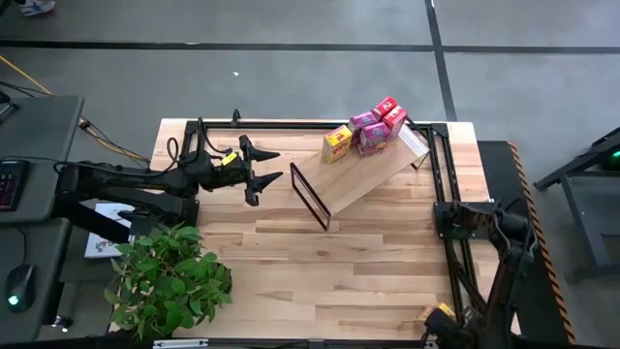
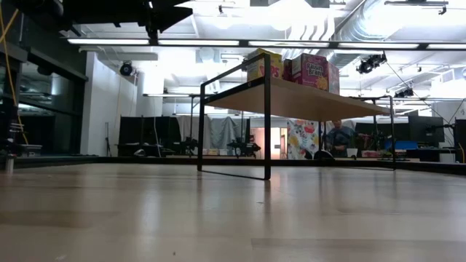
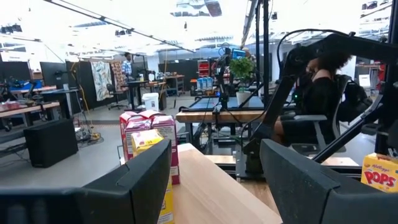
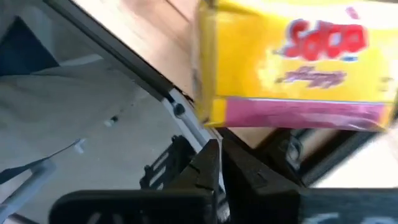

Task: Stack cereal on shelf
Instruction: Put the yellow cereal box on the shelf aligned with the other yellow cereal box

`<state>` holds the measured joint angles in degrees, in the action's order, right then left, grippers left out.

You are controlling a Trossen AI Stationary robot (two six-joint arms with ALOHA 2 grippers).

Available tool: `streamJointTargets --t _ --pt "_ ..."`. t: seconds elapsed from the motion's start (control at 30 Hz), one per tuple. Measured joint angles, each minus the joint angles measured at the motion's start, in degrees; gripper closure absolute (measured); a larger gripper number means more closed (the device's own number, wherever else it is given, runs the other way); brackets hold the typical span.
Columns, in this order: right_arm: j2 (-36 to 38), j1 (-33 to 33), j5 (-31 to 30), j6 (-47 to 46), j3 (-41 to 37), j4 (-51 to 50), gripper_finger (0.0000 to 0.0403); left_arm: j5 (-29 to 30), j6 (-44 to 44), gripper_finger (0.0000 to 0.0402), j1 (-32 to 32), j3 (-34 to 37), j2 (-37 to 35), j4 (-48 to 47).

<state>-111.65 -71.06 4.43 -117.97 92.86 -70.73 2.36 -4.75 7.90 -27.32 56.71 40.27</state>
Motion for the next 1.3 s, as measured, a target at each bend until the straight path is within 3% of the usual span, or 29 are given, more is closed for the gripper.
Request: streamJointTargets --t 0.17,0.43,0.67,1.03,1.3 --pt "-1.85 -1.36 -2.75 0.25 0.02 -1.1 0.0399 0.01 0.0 0.0165 -0.01 -0.01 0.0 0.07" --pt "-5.67 -1.45 0.07 5.62 0.02 -2.55 0.0402 0.0 0.0 0.0165 -0.01 -0.01 0.0 0.11" --pt "-5.91 -1.72 -6.79 4.26 0.02 -8.13 0.0403 0.01 0.0 0.0165 0.0 -0.01 0.0 0.15" --pt "-6.06 -1.69 -6.04 4.9 0.04 -8.93 0.0403 -0.01 0.0 0.0165 -0.02 -0.01 0.0 0.13" --pt "-10.23 -2.3 -4.99 5.56 0.02 -8.49 0.0403 0.0 0.01 0.0165 -0.01 -0.01 0.0 0.09"
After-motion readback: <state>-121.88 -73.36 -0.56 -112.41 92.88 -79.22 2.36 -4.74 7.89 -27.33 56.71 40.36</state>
